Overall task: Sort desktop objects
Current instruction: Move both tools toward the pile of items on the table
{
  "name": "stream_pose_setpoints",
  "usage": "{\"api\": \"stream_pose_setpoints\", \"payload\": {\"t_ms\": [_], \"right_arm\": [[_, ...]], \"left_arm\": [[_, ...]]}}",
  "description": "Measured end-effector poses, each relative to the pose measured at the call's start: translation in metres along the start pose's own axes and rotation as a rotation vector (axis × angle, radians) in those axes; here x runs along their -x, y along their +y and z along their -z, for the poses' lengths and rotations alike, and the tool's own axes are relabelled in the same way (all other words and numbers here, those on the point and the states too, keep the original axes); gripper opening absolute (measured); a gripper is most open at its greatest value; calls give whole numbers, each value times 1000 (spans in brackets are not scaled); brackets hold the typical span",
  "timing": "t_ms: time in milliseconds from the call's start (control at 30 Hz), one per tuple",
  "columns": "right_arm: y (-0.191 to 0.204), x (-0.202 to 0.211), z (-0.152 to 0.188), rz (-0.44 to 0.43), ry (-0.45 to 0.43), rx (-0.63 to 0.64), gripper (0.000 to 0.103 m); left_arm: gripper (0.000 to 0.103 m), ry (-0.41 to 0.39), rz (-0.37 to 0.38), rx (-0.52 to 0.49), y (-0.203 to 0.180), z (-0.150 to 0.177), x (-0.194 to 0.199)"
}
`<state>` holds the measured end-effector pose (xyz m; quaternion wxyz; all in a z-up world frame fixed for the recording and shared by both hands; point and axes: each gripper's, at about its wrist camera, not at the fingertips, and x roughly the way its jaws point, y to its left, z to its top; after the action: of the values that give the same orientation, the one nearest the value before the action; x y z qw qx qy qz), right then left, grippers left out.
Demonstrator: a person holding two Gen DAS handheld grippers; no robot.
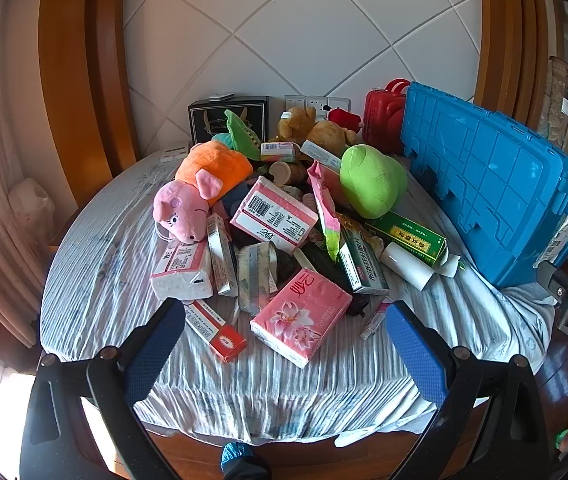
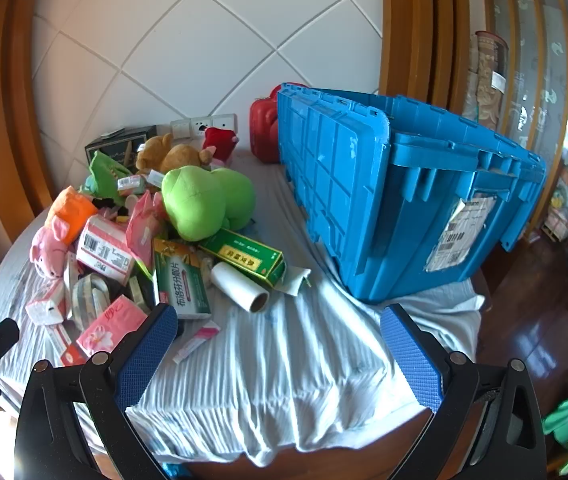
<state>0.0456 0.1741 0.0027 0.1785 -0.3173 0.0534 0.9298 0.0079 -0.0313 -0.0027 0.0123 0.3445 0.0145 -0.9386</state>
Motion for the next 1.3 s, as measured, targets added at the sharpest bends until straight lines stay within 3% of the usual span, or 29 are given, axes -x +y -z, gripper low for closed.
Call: {"api": "stream_pose_setpoints", "payload": {"t_ms": [767, 1000, 1300], "right_arm": [[1, -3, 15, -5, 32, 20, 103], [5, -21, 24, -30, 72, 26, 103], [27, -62, 27, -50, 166, 31, 103]], "left_arm": [[102, 18, -32, 22, 30, 12, -6], [102, 76, -70, 40, 56, 23, -19], [102, 175, -141, 85, 108, 30, -70]]}}
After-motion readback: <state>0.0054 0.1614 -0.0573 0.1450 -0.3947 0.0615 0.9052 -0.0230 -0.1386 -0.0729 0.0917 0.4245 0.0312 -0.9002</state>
